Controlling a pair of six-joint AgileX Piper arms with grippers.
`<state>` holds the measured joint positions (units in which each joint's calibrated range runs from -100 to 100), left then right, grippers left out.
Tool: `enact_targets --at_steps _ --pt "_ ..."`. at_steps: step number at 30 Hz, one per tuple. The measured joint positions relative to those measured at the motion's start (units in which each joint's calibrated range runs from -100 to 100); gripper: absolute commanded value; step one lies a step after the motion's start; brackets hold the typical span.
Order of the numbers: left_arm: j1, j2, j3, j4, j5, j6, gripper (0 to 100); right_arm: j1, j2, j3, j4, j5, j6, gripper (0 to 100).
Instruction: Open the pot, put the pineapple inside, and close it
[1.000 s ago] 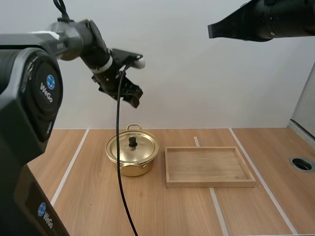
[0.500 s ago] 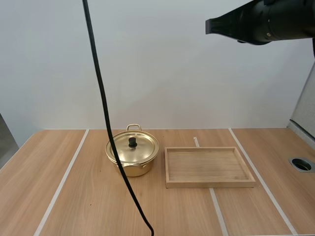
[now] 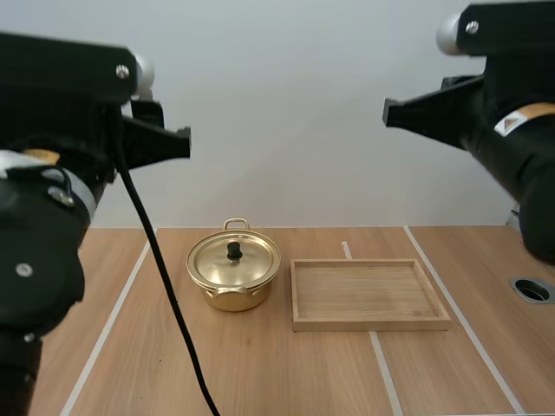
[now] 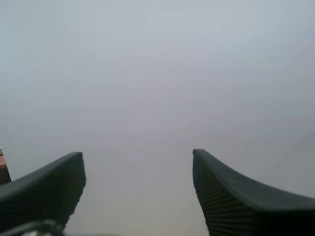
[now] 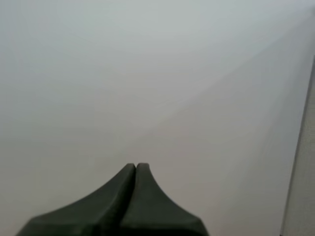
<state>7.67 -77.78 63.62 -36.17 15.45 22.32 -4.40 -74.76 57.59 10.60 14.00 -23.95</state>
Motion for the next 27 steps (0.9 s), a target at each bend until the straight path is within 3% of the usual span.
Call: enact_targets --at_steps 6,12,20,24,27 --pt "0.0 -3.7 5.1 -0.6 8.1 2.6 100 0.0 -4.0 17.9 -0.1 -8.7 -0.6 0" --pt "0.0 -8.3 5.8 -7.5 18.9 8.3 100 0.0 -5.9 31.1 -4.4 -14.0 -1.9 0" --pt "0.0 -19.2 12.0 -12.6 23.8 14.0 100 -2.3 -8.3 37.8 -8.2 -13.5 -2.4 0" --pt "-0.49 -21.7 13.4 -12.2 24.1 14.5 100 -4.4 -9.6 38.0 -8.3 -13.5 -2.4 0" --pt "-1.03 -22.0 14.3 -9.0 24.3 14.1 100 -5.1 -10.6 38.0 -5.0 -14.0 -0.6 0"
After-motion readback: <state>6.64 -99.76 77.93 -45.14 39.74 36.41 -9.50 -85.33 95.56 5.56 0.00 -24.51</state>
